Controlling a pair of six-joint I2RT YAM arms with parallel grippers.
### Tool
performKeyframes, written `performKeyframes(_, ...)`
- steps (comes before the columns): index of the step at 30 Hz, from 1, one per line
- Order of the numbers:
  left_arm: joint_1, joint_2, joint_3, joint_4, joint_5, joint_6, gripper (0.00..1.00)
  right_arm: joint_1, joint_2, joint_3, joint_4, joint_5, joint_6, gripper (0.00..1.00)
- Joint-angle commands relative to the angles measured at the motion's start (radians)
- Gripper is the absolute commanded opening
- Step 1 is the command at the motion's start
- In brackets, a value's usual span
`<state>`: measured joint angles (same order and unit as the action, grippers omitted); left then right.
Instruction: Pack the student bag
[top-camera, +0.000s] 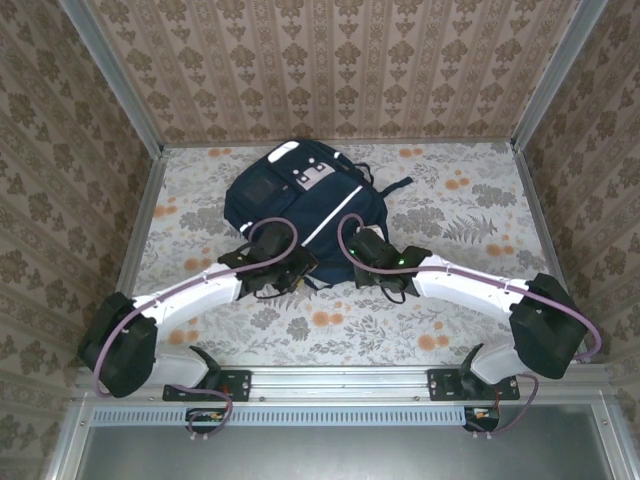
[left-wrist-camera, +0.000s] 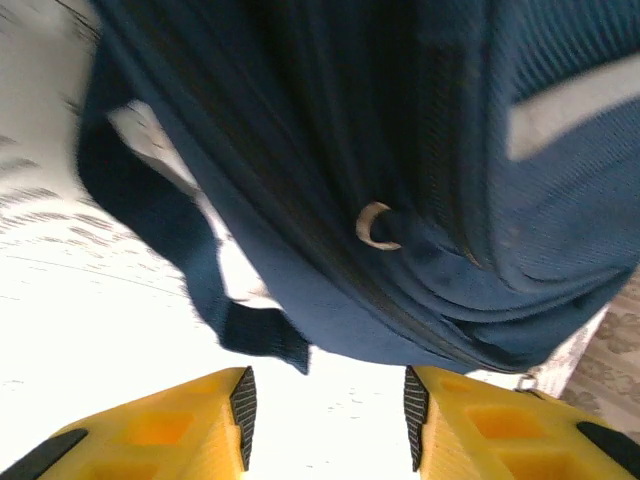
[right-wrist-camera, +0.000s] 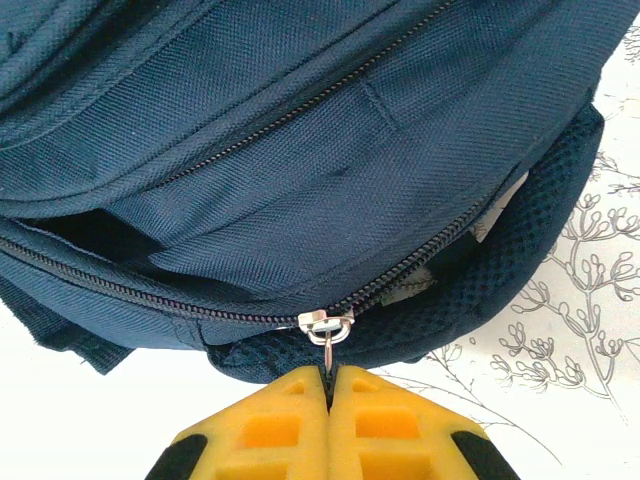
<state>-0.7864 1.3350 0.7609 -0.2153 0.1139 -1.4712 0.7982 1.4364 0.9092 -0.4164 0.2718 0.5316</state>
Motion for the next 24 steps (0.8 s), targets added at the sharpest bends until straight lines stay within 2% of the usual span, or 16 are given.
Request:
performKeyframes(1, -0.055, 0.055, 0.033, 0.111, -0.094, -0.177, 0.47, -0.007, -0.036, -0.027, -0.013, -0.046, -0.027, 0.0)
performKeyframes(8, -0.111, 0.207, 0.121, 0.187, -0.114, -0.233, 0.5, -0.011, -0.039, -0.039, 0.002, -0.06, -0.035, 0.0)
performKeyframes(12, -0.125, 0.261, 0.171, 0.157, -0.131, -0.239, 0.5, -0.012, -0.039, -0.044, 0.007, -0.063, -0.034, 0.0)
performKeyframes(16, -0.13, 0.296, 0.182, 0.142, -0.142, -0.261, 0.59, -0.011, -0.036, -0.045, 0.013, -0.069, -0.032, 0.0)
performKeyframes(18, -0.133, 0.312, 0.176, 0.167, -0.15, -0.272, 0.57, -0.012, -0.028, -0.044, 0.016, -0.071, -0.03, 0.0)
performKeyframes(19, -0.132, 0.318, 0.175, 0.169, -0.152, -0.276, 0.52, -0.012, -0.024, -0.043, 0.017, -0.071, -0.03, 0.0)
performKeyframes(20, -0.133, 0.322, 0.174, 0.172, -0.155, -0.278, 0.43, -0.012, -0.021, -0.044, 0.017, -0.069, -0.031, 0.0)
performKeyframes(23, -0.133, 0.315, 0.163, 0.145, -0.177, -0.287, 0.02, -0.014, -0.011, -0.041, 0.013, -0.061, -0.032, 0.0)
performKeyframes(24, -0.134, 0.303, 0.16, 0.112, -0.189, -0.29, 0.0, -0.015, -0.011, -0.04, 0.009, -0.055, -0.033, 0.0)
